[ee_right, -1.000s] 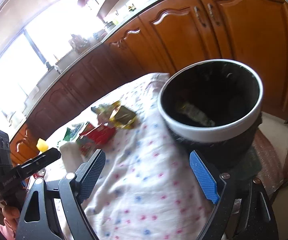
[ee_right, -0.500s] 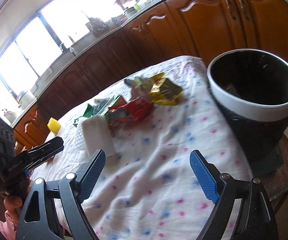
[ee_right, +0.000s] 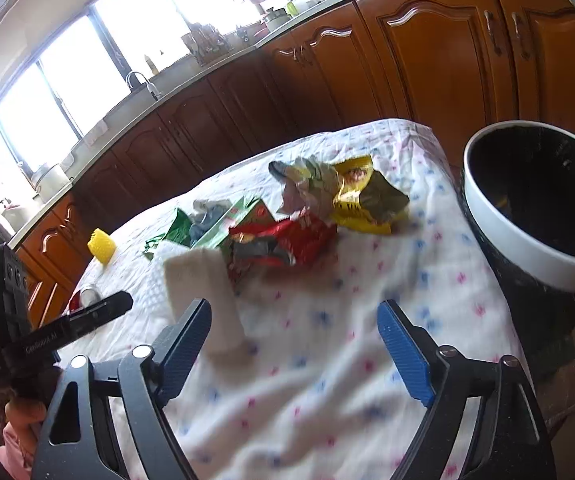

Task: Collect trash
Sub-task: 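Move both open tools back toward the remaining trash, then grasp a white foam mesh sleeve with the left tool while the right tool grasps a red wrapper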

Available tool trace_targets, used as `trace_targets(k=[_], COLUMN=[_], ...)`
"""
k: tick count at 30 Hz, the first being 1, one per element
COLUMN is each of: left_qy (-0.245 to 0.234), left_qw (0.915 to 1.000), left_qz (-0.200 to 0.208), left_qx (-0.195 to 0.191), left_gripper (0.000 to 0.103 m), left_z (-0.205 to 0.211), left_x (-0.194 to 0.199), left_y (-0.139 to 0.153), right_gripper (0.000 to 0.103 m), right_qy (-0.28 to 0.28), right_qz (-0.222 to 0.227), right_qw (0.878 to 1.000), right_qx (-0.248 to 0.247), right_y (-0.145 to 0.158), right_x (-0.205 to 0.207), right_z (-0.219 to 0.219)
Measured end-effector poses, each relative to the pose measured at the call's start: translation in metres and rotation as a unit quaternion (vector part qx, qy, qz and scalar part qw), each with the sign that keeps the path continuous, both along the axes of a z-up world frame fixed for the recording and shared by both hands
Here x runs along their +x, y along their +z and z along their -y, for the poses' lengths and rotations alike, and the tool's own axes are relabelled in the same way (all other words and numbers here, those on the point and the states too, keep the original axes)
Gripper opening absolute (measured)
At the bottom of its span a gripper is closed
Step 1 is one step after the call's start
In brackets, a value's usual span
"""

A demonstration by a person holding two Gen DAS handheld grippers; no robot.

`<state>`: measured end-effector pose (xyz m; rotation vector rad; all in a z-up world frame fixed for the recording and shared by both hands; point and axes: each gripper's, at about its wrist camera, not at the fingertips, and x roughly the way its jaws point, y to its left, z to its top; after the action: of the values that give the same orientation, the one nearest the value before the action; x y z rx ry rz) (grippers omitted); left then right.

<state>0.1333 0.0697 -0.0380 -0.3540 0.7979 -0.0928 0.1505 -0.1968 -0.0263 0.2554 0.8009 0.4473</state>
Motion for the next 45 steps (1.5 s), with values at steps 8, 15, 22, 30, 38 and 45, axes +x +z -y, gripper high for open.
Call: trace_targets(k=[8,15,22,30,38,45], left_qy=[0.008,-0.001,-0.006,-0.007,-0.046,-0.099], left_qw=[0.9997,0.999,0.9994,0.9995,0.9976,0.994], left_qz=[-0.02,-0.043,-0.028,0.02,0.051,0.045], left_qx=[0.01,0.01,0.018,0.022,0.014,0.01], left_gripper=[0.065,0.054,0.022,0.021,0.021,0.021], left_z=[-0.004,-0.003,-0.001,0.008,0.036,0.08], left_x=[0.028,0.045,0.04,0.024,0.016,0.022], left_y=[-0.012,-0.027,-0.02,0.018,0.048,0.051], right_gripper=[0.061,0.014,0.003,0.003,0.003,0.003], right_qy=[0.0,0.008,0.004,-0.023,-0.057,-0.091], right_qz=[-0.009,-0.018,0.002,0.018,0.029,0.036], right_qw=[1.0,0.999,1.0,0.999,0.998,0.995], right_qx=[-0.025,-0.034,-0.027,-0.019,-0.015,-0.015], right_y=[-0.009,-0.018,-0.009,0.008,0.019,0.024], right_x=[0.036,0.055,0.04,0.02,0.003,-0.008], right_z=[-0.014,-0.022,-0.014,0.019,0.057,0.093])
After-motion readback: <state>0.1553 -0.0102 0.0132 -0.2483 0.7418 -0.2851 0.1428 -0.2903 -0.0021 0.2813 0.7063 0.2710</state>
